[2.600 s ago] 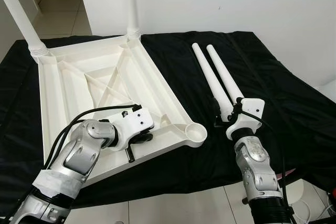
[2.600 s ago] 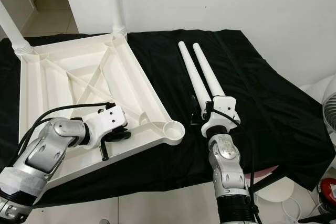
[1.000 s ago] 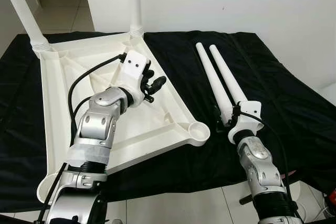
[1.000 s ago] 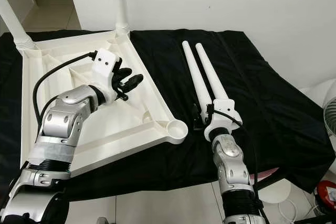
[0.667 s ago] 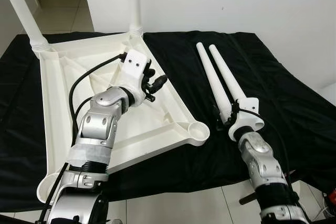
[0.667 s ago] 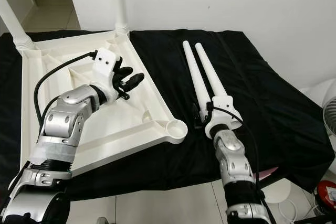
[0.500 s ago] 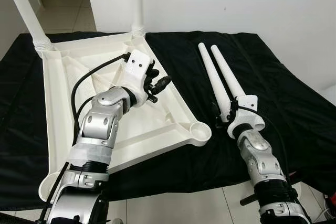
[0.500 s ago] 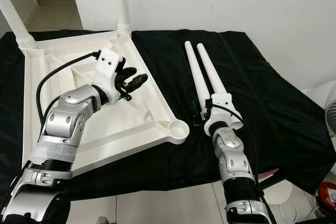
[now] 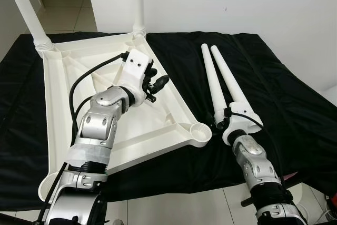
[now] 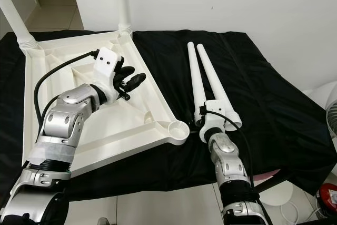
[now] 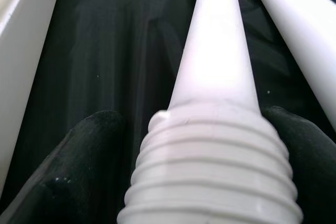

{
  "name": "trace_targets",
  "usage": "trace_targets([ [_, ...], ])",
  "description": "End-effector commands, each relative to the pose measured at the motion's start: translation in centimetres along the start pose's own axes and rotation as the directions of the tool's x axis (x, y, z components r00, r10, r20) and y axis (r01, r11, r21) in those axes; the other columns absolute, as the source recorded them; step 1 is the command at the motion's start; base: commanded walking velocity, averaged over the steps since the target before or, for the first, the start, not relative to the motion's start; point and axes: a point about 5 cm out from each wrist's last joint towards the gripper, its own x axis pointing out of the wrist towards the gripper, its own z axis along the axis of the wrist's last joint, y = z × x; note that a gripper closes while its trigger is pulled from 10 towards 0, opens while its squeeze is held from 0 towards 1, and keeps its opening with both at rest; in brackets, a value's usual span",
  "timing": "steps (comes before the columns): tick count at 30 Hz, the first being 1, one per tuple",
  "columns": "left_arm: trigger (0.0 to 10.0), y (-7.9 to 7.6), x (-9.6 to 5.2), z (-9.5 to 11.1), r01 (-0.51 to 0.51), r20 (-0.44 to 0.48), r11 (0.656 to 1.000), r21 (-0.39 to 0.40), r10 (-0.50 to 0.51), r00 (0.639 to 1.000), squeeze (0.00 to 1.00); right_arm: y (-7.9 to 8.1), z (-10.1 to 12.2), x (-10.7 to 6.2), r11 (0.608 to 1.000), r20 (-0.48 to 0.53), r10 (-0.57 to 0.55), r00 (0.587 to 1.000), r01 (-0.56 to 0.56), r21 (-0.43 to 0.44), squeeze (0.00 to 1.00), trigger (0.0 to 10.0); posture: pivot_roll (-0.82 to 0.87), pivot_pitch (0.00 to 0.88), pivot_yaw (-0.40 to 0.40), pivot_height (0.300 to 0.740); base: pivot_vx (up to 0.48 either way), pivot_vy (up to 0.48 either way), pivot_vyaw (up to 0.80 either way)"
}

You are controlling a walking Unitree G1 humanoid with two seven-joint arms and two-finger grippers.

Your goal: Building children table

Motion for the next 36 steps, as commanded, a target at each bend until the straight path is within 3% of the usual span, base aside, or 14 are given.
trace_targets([
  [1, 10.0, 0.2, 0.2, 0.0, -0.078, -0.002, 0.997, 0.003, 0.078, 0.997, 0.00, 0.4, -0.9, -0.2, 1.000, -0.035, 0.017, 0.999, -0.017, 0.012, 0.00, 10.0, 0.05, 0.069, -0.048, 0.740, 0.000, 0.000, 0.00],
  [5, 10.0, 0.2, 0.2, 0.0, -0.079, 0.001, 0.997, 0.001, 0.079, 0.997, 0.00, 0.4, -0.8, -0.2, 1.000, -0.017, 0.029, 0.999, -0.029, 0.001, 0.00, 10.0, 0.04, 0.070, -0.049, 0.740, 0.000, 0.000, 0.00],
  [7, 10.0, 0.2, 0.2, 0.0, -0.079, 0.002, 0.997, -0.001, 0.079, 0.997, 0.00, 0.3, -0.7, -0.3, 0.999, -0.014, 0.030, 0.999, -0.030, 0.013, 0.00, 0.0, 0.04, 0.071, -0.051, 0.740, 0.000, 0.000, 0.00],
  [13, 10.0, 0.2, 0.2, 0.1, -0.077, 0.015, 0.997, -0.018, 0.077, 0.997, 0.00, 0.2, -0.7, -0.4, 0.998, -0.015, 0.044, 0.999, -0.044, 0.039, 0.00, 0.0, 0.04, 0.071, -0.052, 0.740, 0.000, 0.000, 0.00],
  [20, 10.0, -0.1, 0.2, 0.0, -0.048, 0.029, 0.995, -0.088, 0.051, 0.998, 0.00, -0.2, 0.3, -0.3, 0.999, 0.059, 0.010, 0.998, -0.012, 0.038, 0.00, 0.0, 0.04, 0.070, -0.055, 0.740, 0.000, 0.000, 0.00],
  [21, 10.0, -0.2, 0.2, 0.0, -0.034, 0.034, 0.993, -0.113, 0.038, 0.999, 0.00, -0.4, 1.0, -0.4, 1.000, 0.109, -0.014, 0.994, 0.013, 0.008, 0.00, 10.0, 0.04, 0.070, -0.055, 0.740, 0.000, 0.000, 0.00],
  [27, 10.0, -0.8, 0.2, -0.2, 0.050, 0.037, 0.975, -0.218, -0.043, 0.998, 0.00, -0.8, 3.4, -0.6, 0.996, 0.273, -0.047, 0.961, 0.065, -0.056, 0.00, 10.0, 0.04, 0.070, -0.055, 0.740, 0.000, 0.000, 0.00],
  [28, 10.0, -1.0, 0.2, -0.1, 0.082, 0.052, 0.968, -0.237, -0.071, 0.996, 0.39, -0.9, 3.8, -0.7, 0.997, 0.293, -0.050, 0.955, 0.067, -0.046, 0.00, 10.0, 0.04, 0.064, -0.054, 0.740, 0.000, 0.000, 0.00],
  [30, 10.0, -1.1, 0.2, -0.1, 0.105, 0.064, 0.962, -0.251, -0.092, 0.994, 0.39, -1.0, 4.1, -0.7, 0.997, 0.308, -0.053, 0.950, 0.068, -0.038, 0.00, 10.0, 0.04, 0.064, -0.054, 0.740, 0.000, 0.000, 0.00],
  [31, 10.0, -1.4, 0.3, 0.0, 0.155, 0.088, 0.938, -0.310, -0.134, 0.987, 1.00, -1.1, 5.0, -0.9, 0.996, 0.360, -0.054, 0.932, 0.076, -0.047, 0.00, 10.0, 0.04, 0.062, -0.051, 0.740, 0.000, 0.000, 0.00],
  [36, 10.0, -1.2, 0.4, 0.4, 0.169, 0.103, 0.917, -0.363, -0.141, 0.985, 1.00, -0.6, 6.1, -1.2, 0.993, 0.416, -0.019, 0.909, 0.064, -0.095, 0.00, 10.0, 0.03, 0.054, -0.045, 0.740, 0.000, 0.000, 0.00],
])
